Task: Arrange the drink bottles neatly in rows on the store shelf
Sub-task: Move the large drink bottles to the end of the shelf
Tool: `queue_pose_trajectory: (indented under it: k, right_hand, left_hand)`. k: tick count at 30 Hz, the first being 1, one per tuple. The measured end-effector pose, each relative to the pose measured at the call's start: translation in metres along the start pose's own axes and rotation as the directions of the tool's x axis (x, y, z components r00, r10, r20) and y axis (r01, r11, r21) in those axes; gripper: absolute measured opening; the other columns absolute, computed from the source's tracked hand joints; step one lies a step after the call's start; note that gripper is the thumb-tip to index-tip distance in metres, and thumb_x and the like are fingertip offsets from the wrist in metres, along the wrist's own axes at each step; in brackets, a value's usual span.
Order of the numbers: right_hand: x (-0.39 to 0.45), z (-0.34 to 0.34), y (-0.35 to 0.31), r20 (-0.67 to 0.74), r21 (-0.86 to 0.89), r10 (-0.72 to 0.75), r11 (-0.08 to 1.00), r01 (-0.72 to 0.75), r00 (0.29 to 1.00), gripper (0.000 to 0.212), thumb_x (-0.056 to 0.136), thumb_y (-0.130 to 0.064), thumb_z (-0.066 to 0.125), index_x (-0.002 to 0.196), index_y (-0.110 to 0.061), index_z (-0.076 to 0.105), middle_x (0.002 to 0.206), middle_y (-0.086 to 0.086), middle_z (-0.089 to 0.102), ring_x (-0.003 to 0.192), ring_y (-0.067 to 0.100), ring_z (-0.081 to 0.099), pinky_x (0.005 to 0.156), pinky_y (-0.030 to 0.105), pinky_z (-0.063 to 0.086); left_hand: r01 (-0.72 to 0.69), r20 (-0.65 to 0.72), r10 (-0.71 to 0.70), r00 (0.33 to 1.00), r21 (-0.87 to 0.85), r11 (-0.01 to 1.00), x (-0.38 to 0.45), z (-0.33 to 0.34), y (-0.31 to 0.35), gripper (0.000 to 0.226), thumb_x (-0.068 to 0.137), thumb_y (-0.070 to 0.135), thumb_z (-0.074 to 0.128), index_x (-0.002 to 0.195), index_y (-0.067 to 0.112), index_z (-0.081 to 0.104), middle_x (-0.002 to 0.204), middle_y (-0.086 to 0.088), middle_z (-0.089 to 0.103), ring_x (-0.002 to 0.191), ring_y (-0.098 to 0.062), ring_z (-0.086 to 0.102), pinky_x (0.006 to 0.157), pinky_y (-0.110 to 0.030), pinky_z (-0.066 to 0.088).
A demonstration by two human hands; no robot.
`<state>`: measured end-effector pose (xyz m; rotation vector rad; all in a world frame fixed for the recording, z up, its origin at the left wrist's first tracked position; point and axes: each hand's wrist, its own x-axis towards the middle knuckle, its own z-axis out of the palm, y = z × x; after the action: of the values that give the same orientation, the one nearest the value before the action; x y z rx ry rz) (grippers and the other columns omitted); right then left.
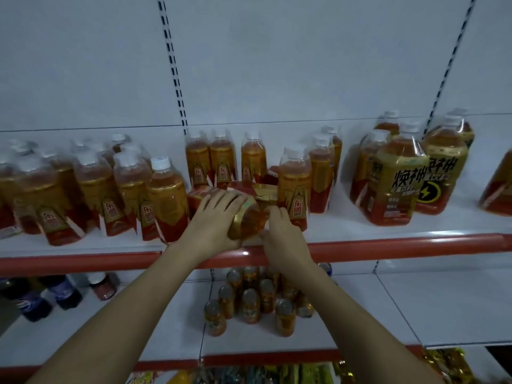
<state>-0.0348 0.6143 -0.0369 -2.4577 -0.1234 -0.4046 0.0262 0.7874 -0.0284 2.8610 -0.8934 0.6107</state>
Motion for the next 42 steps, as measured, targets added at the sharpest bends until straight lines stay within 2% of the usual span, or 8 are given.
queue_pose_trajectory:
  k: [3, 11, 16, 23, 27, 32, 35, 42]
  right_hand:
    - [-0.014, -0.008, 0.002, -0.023, 0.102, -0.009, 0.995, 0.012, 1.000, 0.032, 0.104, -0.019, 0.052, 0.135, -0.016, 0.045, 0.134, 0.000, 0.045, 0.108, 0.025, 0.057, 0.088, 0.040, 0.049]
    - [-0.001, -0.060, -0.021, -0.349, 0.314, -0.150, 0.911, 0.266, 0.925, 0.025, 0.103, -0.011, 0.053, 0.114, -0.033, 0.049, 0.112, -0.017, 0.052, 0.108, -0.008, 0.053, 0.088, 0.013, 0.047]
    - [0.033, -0.088, -0.044, -0.358, 0.295, -0.071, 0.938, 0.185, 0.931, 0.034, 0.104, -0.021, 0.053, 0.137, -0.021, 0.046, 0.117, -0.018, 0.050, 0.121, 0.010, 0.054, 0.104, 0.033, 0.050]
    - [0.049, -0.041, -0.064, -0.240, 0.370, -0.006, 0.924, 0.097, 0.971, 0.072, 0.096, -0.038, 0.066, 0.155, -0.021, 0.029, 0.143, -0.005, 0.048, 0.132, 0.010, 0.048, 0.111, 0.039, 0.048]
    - [0.073, -0.024, -0.082, -0.288, 0.301, 0.064, 0.953, 0.027, 0.955, 0.082, 0.079, -0.066, 0.062, 0.141, -0.017, 0.043, 0.132, 0.000, 0.052, 0.122, 0.022, 0.054, 0.102, 0.047, 0.050]
    - [0.098, -0.025, -0.078, -0.379, 0.364, 0.145, 0.931, 0.003, 0.914, 0.035, 0.086, -0.049, 0.072, 0.106, -0.024, 0.060, 0.093, -0.009, 0.070, 0.087, 0.007, 0.067, 0.083, 0.041, 0.058]
    - [0.097, -0.027, -0.073, -0.403, 0.409, 0.152, 0.912, 0.029, 0.903, 0.017, 0.087, -0.040, 0.073, 0.095, -0.029, 0.064, 0.081, -0.016, 0.073, 0.079, 0.000, 0.068, 0.076, 0.034, 0.060]
    - [0.099, -0.013, -0.085, -0.455, 0.196, 0.167, 0.977, -0.084, 0.875, 0.035, 0.085, -0.057, 0.063, 0.104, -0.028, 0.056, 0.095, -0.012, 0.066, 0.089, 0.012, 0.064, 0.081, 0.039, 0.055]
  left_hand:
    - [-0.058, -0.004, 0.057, 0.998, -0.060, 0.997, -0.002, -0.005, -0.004, 0.098, 0.075, 0.061, 0.070, 0.155, 0.027, 0.025, 0.157, 0.002, 0.028, 0.148, -0.021, 0.018, 0.119, -0.034, 0.000]
    - [-0.027, -0.023, 0.021, 1.000, -0.306, 0.952, 0.023, -0.044, 0.014, 0.112, 0.062, 0.067, 0.078, 0.150, 0.048, 0.012, 0.152, 0.012, 0.034, 0.136, -0.017, 0.032, 0.110, -0.047, 0.030]
    - [-0.047, -0.113, -0.070, 0.991, -0.789, 0.613, 0.037, -0.034, 0.030, 0.102, 0.065, 0.041, 0.089, 0.144, 0.046, 0.026, 0.143, 0.015, 0.045, 0.126, -0.005, 0.049, 0.102, -0.030, 0.047]
    - [-0.022, -0.212, -0.542, 0.813, -0.942, 0.334, 0.036, 0.006, 0.044, 0.084, 0.072, 0.051, 0.081, 0.139, 0.040, 0.032, 0.132, 0.017, 0.054, 0.118, -0.006, 0.057, 0.093, -0.040, 0.055]
    - [-0.010, -0.252, -0.446, 0.859, -0.878, 0.478, 0.036, 0.016, 0.028, 0.103, 0.072, 0.059, 0.078, 0.151, 0.022, 0.024, 0.136, 0.001, 0.052, 0.125, -0.015, 0.053, 0.099, -0.042, 0.051]
    - [0.079, -0.097, -0.313, 0.945, -0.859, 0.506, 0.024, 0.025, 0.014, 0.119, 0.068, 0.050, 0.083, 0.141, 0.065, -0.011, 0.150, 0.008, 0.028, 0.135, -0.014, 0.037, 0.110, -0.044, 0.040]
    - [0.209, 0.080, -0.352, 0.933, -0.914, 0.347, 0.027, 0.041, 0.006, 0.127, 0.051, 0.069, 0.084, 0.146, 0.058, 0.001, 0.149, 0.010, 0.038, 0.134, -0.014, 0.046, 0.108, -0.047, 0.044]
    - [0.228, 0.041, -0.388, 0.921, -0.863, 0.450, 0.021, 0.041, 0.018, 0.117, 0.061, 0.057, 0.085, 0.151, 0.030, 0.016, 0.144, 0.017, 0.040, 0.126, -0.009, 0.047, 0.103, -0.030, 0.044]
